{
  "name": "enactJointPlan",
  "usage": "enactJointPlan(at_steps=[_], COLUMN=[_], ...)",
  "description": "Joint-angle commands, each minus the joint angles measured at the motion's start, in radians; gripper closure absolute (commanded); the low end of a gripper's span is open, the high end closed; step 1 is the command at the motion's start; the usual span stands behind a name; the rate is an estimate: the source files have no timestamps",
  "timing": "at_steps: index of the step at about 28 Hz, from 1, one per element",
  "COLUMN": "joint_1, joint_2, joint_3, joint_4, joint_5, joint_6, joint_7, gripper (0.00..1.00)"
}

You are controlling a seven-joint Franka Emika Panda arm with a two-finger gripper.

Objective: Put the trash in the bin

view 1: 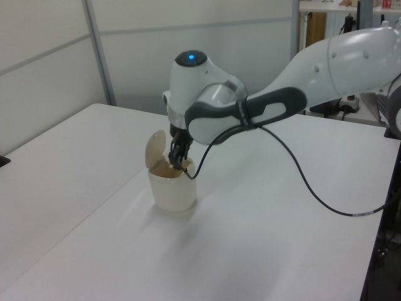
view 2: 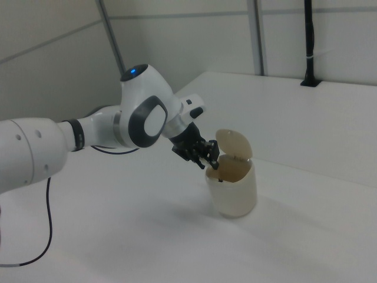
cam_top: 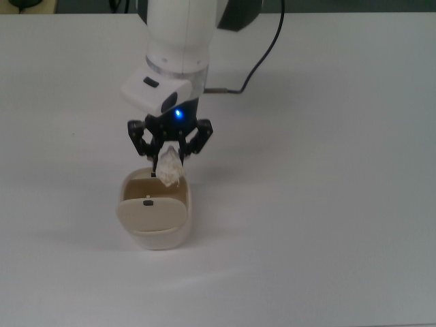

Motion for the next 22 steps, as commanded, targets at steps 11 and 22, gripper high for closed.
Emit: enactJointPlan(at_steps=[11,22], joint_1=[0.000,-0.014], joint_2=[0.044,-0.106], joint_3=[-0.007,-0.010], joint_4=[0.017,0.023], joint_5=[0.011,0.017], joint_6=[0.086,-0.311], joint_7=[0.091,0.085], gripper=[0.00,0.00])
